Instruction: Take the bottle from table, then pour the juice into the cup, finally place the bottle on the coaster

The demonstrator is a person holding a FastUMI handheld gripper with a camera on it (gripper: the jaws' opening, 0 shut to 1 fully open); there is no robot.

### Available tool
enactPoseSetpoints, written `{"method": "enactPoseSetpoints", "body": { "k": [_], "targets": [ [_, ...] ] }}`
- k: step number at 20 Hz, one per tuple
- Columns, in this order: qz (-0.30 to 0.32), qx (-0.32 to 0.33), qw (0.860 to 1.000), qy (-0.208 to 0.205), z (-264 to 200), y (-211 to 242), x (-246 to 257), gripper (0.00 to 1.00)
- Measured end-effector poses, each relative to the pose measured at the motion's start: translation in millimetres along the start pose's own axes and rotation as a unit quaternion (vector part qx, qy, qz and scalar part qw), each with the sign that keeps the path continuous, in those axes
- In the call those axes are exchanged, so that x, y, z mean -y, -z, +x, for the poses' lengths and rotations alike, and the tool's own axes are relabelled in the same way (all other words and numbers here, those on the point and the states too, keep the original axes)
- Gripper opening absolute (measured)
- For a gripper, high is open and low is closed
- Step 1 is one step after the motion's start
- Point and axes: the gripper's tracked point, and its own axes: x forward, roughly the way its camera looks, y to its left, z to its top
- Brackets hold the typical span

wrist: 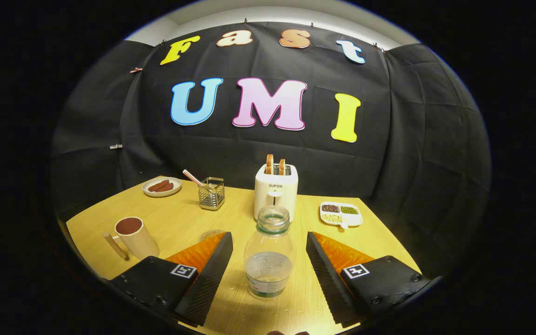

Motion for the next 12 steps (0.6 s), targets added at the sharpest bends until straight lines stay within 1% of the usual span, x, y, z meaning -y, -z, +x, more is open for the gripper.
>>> {"method": "enactPoseSetpoints", "body": {
  "k": [7,12],
  "targets": [
    [0.008,-0.027,1.0,-0.002,14,36,-1,0.98],
    [0.006,-0.036,0.999,-0.007,19,45,-2,0.98]
  ]
}}
